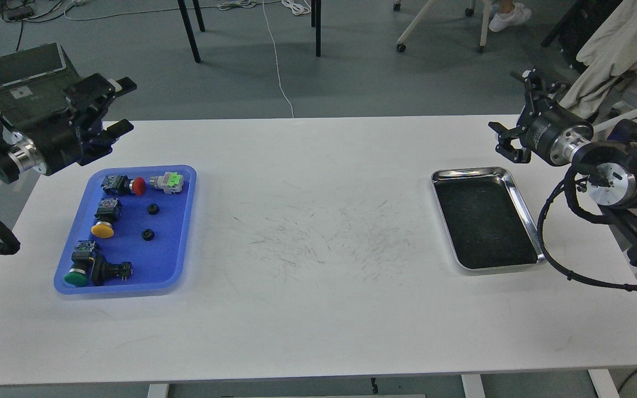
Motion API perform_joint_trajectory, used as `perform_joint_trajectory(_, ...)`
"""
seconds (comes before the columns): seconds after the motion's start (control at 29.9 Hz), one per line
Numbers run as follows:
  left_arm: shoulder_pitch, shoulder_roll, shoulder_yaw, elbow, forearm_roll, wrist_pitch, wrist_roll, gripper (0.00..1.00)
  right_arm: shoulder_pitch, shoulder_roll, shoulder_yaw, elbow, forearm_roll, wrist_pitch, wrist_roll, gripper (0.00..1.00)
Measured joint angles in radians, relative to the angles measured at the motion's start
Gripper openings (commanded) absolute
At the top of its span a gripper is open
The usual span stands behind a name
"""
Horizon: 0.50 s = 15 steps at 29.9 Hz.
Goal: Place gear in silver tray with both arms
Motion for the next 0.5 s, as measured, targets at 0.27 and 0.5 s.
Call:
perform_joint_trajectory(0.27, -0.019, 0.001, 0.001, 0.008, 0.13, 0.077, 0.0, 0.94, 0.0, 0.0, 0.0, 0.006, -0.013, 0.0, 0.0, 0.99)
perform_joint_trajectory(0.5, -0.022, -0.007, 0.05, 0.024, 0.255, 0.103, 0.0, 0.95, 0.001, -0.002, -0.001, 0.006, -0.014, 0.001, 0.0, 0.99)
